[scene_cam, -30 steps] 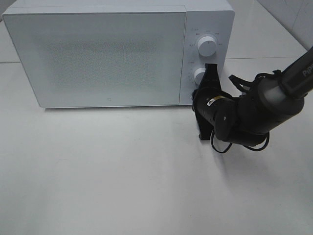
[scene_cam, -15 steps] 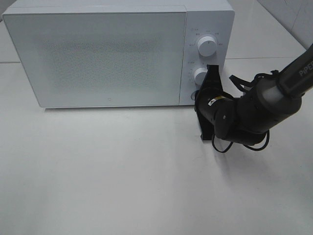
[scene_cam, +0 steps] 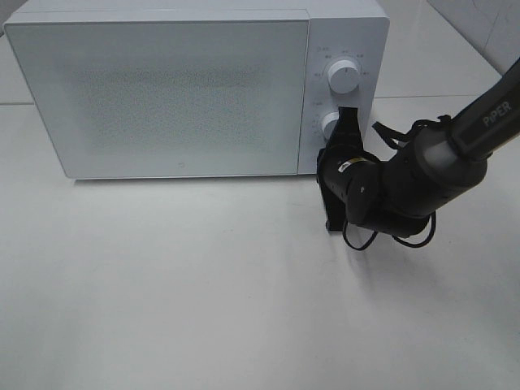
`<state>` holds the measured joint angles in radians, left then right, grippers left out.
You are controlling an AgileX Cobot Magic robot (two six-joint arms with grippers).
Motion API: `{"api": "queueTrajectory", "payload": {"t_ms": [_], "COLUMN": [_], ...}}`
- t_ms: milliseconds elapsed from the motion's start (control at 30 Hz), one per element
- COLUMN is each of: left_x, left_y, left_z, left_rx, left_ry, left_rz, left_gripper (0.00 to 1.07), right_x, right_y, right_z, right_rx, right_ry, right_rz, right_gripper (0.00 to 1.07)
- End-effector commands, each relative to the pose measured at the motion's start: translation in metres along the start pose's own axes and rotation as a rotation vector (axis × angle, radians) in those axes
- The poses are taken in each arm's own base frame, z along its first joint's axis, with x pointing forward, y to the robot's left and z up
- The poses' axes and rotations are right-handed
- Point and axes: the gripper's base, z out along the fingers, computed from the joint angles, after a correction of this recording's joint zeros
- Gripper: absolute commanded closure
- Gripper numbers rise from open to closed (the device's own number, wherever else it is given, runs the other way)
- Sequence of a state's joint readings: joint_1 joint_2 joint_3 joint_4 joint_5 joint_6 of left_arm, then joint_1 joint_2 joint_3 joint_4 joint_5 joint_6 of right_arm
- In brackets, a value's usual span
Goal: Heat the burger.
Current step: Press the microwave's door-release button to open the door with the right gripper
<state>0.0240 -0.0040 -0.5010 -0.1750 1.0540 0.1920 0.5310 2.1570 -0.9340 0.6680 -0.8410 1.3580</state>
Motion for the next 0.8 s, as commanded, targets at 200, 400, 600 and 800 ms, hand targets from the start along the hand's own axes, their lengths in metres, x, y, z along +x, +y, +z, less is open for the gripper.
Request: {"api": "queueTrajectory", "payload": {"t_ms": [200,400,600,800], "left_x": [0.001,0.001,0.001,0.001], "left_y": [-0.001,-0.001,-0.001,-0.001], "left_z": [-0.003,-0.003,-0.003,-0.003], "left_rx": [0.000,0.000,0.000,0.000], "left_ry": [-0.030,-0.030,-0.030,-0.030], "left_rz": [0.001,0.001,0.001,0.001], "left_gripper": [0.06,0.06,0.06,0.06], "right_x": [-0.001,0.003,0.003,0.006], "right_y": [0.048,0.053,0.053,0.052], "right_z": [0.009,0.015,0.015,0.014], "right_rx": [-0.354,-0.376,-0.376,-0.375], "right_ry": [-0.084,-0.080,-0.079,-0.065], "right_rz": [-0.019,-0.011,-0.014,-0.023], "right_gripper": [1.07,1.07,1.07,1.07]}}
